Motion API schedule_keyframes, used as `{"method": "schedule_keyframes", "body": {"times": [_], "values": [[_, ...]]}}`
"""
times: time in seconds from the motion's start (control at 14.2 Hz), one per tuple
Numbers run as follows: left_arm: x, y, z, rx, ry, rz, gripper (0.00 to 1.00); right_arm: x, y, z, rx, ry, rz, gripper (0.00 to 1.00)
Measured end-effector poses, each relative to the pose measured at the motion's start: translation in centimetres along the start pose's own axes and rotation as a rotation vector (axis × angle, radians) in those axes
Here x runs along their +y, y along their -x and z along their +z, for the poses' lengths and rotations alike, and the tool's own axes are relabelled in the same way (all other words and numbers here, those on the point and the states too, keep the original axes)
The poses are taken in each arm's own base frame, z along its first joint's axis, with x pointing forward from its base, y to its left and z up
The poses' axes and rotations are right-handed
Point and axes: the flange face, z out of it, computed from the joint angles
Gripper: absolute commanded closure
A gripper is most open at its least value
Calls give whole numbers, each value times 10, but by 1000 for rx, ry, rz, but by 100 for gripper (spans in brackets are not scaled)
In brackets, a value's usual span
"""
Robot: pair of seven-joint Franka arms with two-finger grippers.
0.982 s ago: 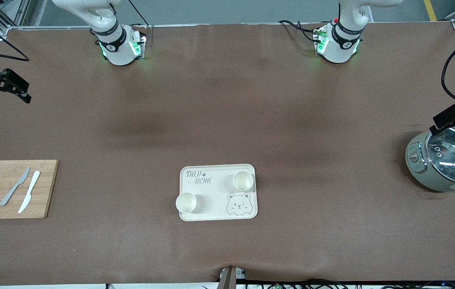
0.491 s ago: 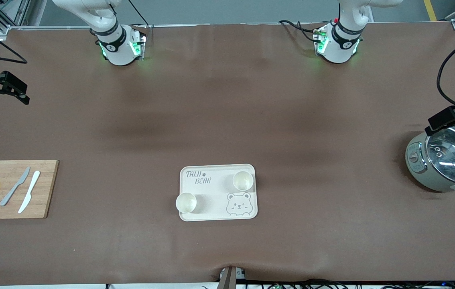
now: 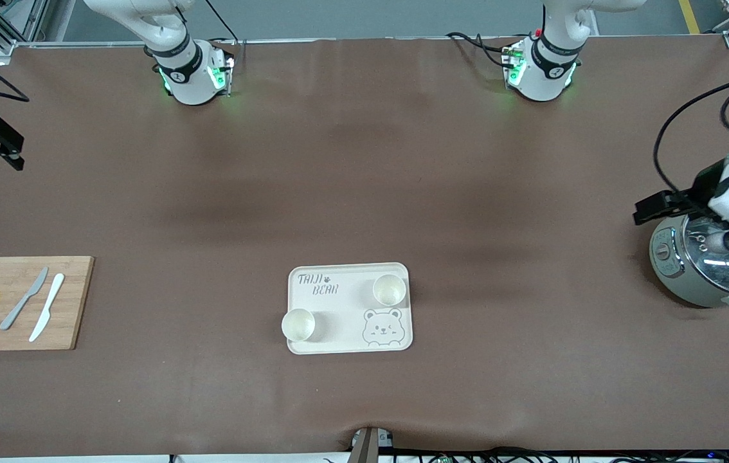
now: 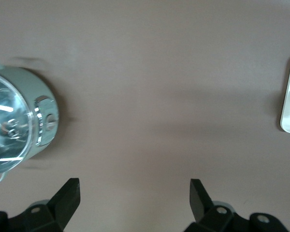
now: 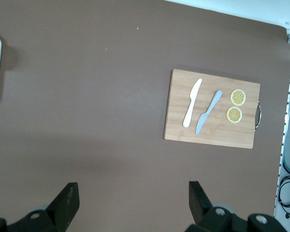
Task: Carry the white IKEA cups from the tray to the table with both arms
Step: 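Reach the left gripper and the right gripper toward the two white cups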
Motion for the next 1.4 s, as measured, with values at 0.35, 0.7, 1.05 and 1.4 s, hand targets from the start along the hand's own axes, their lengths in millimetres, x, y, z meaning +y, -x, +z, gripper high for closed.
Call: {"method": "schedule_keyframes", "body": {"times": [0.35, 0.7, 1.05, 1.4], "values": [[65, -22, 52, 9, 15, -91, 0, 23, -24, 37, 0, 9, 35, 0], [148, -32, 102, 57, 34, -217, 0, -8, -58, 54, 115, -143, 65, 0], [233, -32, 143, 138, 86, -269, 0, -120, -171, 184, 84, -171, 181, 0], [319, -18, 210, 140, 98, -287, 0, -203, -221, 272, 95, -143, 177, 0]]}}
